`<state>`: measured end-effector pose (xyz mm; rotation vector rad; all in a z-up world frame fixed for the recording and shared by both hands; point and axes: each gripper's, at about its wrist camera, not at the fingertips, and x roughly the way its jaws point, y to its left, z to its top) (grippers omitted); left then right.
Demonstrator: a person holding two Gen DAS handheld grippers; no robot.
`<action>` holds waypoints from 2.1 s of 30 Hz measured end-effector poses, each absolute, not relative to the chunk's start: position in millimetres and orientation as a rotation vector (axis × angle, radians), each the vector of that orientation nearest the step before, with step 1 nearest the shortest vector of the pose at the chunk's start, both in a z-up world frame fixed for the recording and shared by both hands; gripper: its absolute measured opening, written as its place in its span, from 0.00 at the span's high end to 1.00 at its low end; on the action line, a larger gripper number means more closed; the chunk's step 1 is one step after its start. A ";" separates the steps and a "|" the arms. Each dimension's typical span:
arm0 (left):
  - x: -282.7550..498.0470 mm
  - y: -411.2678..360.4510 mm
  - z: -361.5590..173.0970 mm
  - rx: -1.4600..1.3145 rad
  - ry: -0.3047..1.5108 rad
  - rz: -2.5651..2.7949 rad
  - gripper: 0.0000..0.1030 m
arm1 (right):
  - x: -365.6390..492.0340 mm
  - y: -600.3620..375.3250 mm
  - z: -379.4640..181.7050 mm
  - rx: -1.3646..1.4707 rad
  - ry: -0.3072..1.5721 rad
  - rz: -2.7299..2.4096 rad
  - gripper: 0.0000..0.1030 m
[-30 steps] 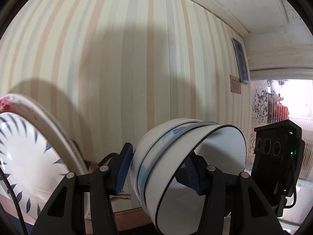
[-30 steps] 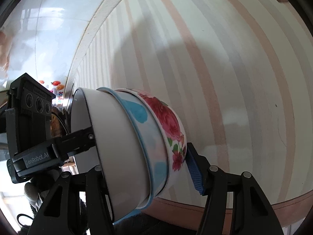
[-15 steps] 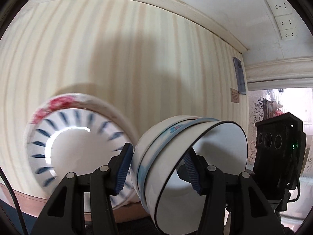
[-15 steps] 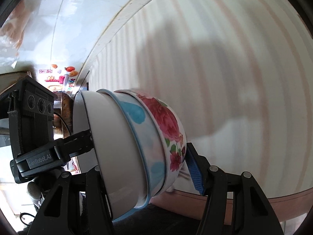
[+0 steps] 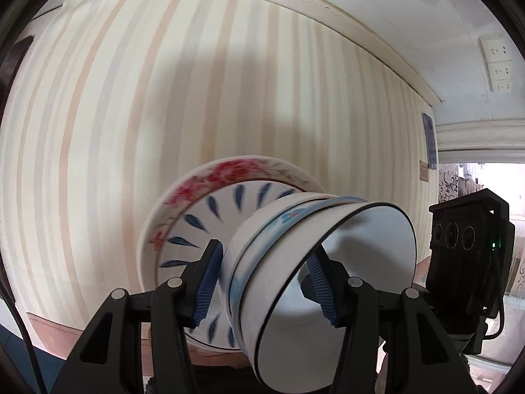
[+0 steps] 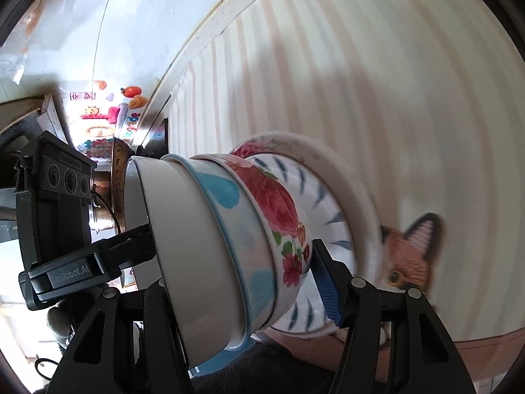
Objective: Organize plates and bowls
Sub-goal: 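Carry the bowl stack with both grippers and lower it onto the plate stack, then open both grippers and lift them away from the bowls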
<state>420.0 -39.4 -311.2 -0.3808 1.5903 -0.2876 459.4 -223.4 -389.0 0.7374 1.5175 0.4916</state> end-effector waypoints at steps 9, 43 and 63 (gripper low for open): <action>420.6 -20.8 -323.3 -0.387 1.606 -0.305 0.52 | 463.3 -194.3 -403.5 0.717 1.536 0.475 0.40; 415.3 -18.8 -304.4 -0.244 1.506 -0.251 0.53 | 468.0 -186.5 -404.1 0.631 1.553 0.408 0.40; 358.3 -4.0 -215.9 -0.057 1.175 -0.087 0.10 | 418.2 -183.2 -271.3 0.238 1.276 0.213 0.11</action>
